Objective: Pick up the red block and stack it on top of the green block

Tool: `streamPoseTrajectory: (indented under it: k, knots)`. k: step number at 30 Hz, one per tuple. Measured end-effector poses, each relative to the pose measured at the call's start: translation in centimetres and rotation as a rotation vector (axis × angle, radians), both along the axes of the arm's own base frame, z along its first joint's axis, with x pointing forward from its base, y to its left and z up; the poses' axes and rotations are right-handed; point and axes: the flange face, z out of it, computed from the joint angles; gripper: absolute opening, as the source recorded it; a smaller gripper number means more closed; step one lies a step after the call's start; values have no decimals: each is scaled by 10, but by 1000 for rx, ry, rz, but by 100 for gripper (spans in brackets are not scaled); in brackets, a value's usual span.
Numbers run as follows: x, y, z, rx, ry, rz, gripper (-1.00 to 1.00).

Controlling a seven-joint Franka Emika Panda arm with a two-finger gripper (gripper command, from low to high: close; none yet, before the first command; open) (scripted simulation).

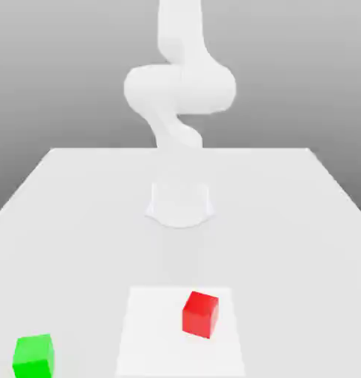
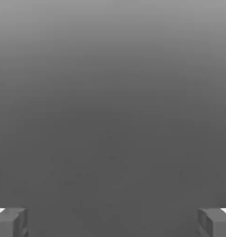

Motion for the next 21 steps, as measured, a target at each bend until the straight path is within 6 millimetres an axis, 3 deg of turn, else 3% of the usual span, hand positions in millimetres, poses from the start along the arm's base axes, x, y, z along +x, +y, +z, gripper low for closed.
streamPoseTrajectory:
  k: [5, 10, 15, 19, 21]
  knots:
    - [52, 9, -114, 61, 182, -59, 0]
    - [71, 19, -228, 97, 355, -127, 0]
    - [61, 27, -340, 113, 526, -206, 0]
    - [33, 32, -421, 108, 659, -274, 0]
    - [23, 33, -452, 104, 698, -297, 0]
